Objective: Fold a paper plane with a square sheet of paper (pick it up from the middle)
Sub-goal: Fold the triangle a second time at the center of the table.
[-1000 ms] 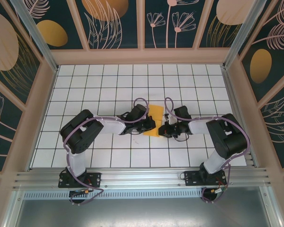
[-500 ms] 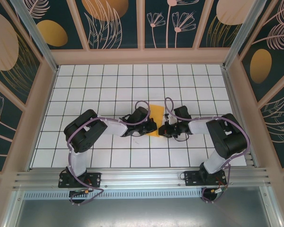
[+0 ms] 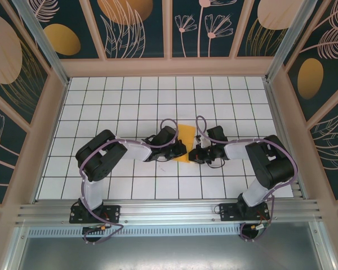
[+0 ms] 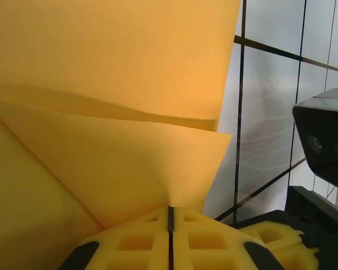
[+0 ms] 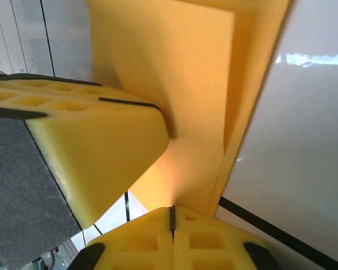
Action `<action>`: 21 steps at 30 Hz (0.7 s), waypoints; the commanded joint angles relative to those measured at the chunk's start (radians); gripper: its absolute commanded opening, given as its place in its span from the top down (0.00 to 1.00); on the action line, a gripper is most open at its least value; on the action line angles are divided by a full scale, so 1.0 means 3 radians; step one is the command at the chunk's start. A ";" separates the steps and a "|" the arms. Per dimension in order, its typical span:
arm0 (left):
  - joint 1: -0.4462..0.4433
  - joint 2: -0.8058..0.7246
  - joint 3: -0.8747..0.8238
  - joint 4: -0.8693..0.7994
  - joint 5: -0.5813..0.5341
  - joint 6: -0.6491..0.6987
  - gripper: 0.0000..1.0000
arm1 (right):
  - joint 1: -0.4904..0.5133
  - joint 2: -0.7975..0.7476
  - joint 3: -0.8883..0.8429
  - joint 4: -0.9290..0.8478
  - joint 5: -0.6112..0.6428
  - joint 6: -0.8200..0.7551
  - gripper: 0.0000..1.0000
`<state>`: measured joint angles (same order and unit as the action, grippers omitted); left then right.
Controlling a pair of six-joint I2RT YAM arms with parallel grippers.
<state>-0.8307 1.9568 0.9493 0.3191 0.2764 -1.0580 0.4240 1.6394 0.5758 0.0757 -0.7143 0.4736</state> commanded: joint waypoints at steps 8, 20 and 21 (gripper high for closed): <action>0.0187 0.0012 -0.0007 -0.0229 -0.0385 0.0077 0.89 | 0.0018 0.0205 -0.0078 -0.0273 0.0489 -0.0127 1.00; 0.0263 0.0017 0.0057 -0.0263 -0.0474 0.0091 0.89 | 0.0019 0.0216 -0.0104 -0.0247 0.0483 -0.0121 1.00; 0.0268 0.0027 0.0059 -0.0262 -0.0473 0.0095 0.89 | 0.0019 0.0214 -0.0109 -0.0247 0.0483 -0.0121 1.00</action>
<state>-0.7925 1.9568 0.9607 0.3023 0.2493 -1.0557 0.4240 1.6394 0.5781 0.0719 -0.7136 0.4702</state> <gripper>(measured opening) 0.113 0.065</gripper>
